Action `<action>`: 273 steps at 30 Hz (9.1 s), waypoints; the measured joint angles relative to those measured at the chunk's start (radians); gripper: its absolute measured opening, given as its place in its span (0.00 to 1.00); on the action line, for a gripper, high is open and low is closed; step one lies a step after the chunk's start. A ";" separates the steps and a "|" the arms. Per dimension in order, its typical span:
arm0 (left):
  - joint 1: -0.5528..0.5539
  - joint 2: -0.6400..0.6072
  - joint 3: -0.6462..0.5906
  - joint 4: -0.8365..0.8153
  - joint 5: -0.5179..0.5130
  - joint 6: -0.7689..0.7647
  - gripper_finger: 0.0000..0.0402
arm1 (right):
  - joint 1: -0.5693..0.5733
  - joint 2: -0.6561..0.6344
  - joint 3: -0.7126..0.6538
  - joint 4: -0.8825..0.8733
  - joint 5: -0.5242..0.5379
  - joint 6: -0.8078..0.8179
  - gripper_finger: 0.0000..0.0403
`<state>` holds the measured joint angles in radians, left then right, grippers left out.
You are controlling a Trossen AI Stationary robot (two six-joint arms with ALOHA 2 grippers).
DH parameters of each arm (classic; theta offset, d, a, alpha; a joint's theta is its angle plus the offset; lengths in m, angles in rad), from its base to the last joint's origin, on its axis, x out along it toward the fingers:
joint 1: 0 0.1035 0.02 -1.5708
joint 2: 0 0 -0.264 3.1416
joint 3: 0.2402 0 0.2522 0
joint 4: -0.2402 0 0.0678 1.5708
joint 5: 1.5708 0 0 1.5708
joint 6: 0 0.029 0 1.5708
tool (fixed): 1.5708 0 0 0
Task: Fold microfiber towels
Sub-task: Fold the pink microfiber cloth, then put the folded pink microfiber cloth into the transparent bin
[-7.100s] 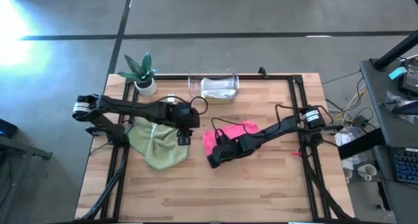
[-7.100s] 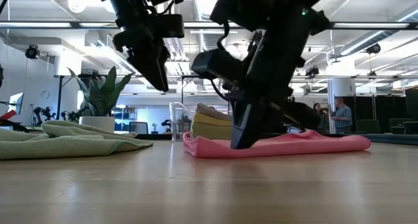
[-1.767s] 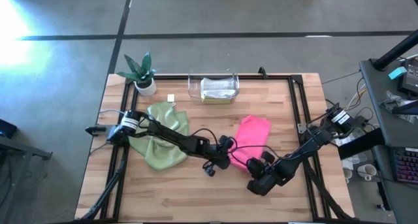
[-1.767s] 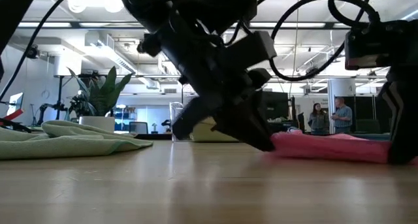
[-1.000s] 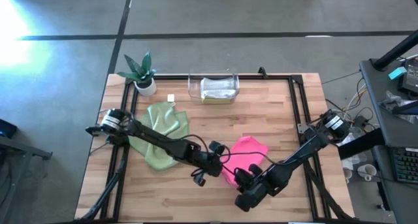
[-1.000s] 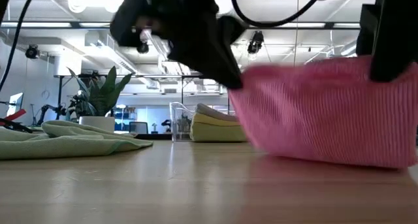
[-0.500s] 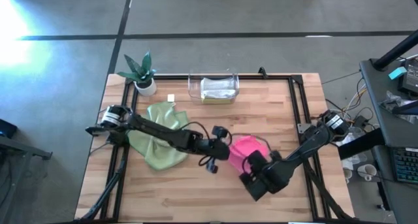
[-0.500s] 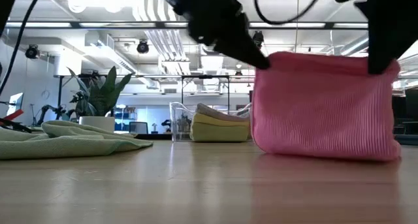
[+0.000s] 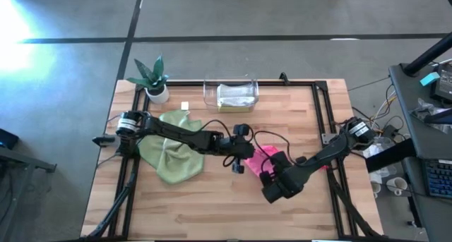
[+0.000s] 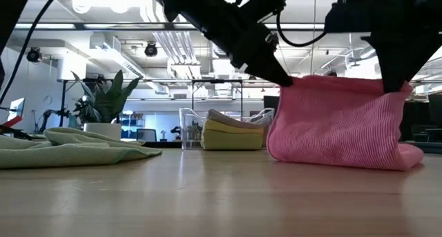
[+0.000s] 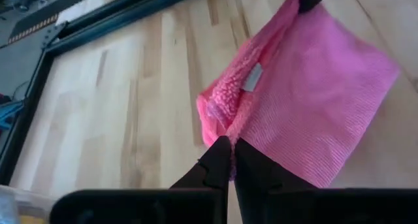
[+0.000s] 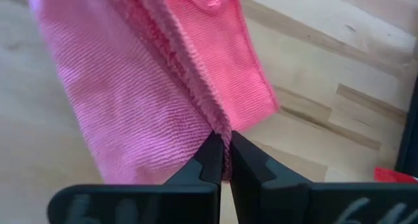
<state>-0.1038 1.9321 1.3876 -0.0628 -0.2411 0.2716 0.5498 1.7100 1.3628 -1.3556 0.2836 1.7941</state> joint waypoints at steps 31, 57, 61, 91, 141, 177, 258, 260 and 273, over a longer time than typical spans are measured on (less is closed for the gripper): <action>0.016 -0.002 0.013 -0.179 -0.081 0.012 0.39 | -0.115 0.002 -0.188 0.109 -0.076 0.020 0.06; 0.016 0.092 0.010 0.002 0.166 0.128 0.38 | -0.117 -0.244 -0.201 0.028 0.026 -0.069 0.29; 0.016 0.120 0.010 0.051 0.167 0.128 0.32 | -0.115 -0.260 -0.207 0.034 0.034 -0.101 0.29; 0.069 0.219 0.001 -0.163 0.238 -0.201 0.03 | -0.096 -0.257 -0.253 0.063 0.030 -0.153 0.27; 0.024 -0.165 0.000 -0.216 0.262 -0.505 0.33 | -0.038 -0.388 -0.275 0.186 0.112 -0.800 0.27; -0.132 -0.168 -0.185 -0.163 -0.029 -0.290 0.34 | -0.094 -0.441 -0.488 0.862 0.175 -1.448 0.37; -0.189 0.006 -0.197 -0.046 -0.066 -0.290 0.34 | -0.220 -0.219 -0.508 0.931 -0.187 -1.629 0.46; -0.190 0.013 -0.199 -0.055 -0.065 -0.288 0.34 | -0.220 -0.204 -0.508 0.937 -0.182 -1.630 0.48; -0.190 0.109 -0.185 0.001 -0.091 -0.292 0.34 | -0.221 -0.096 -0.504 0.946 -0.160 -1.570 0.54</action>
<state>-0.2939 2.0410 1.2022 -0.0615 -0.3318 -0.0200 0.3283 1.6135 0.8593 -0.4095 0.1239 0.2238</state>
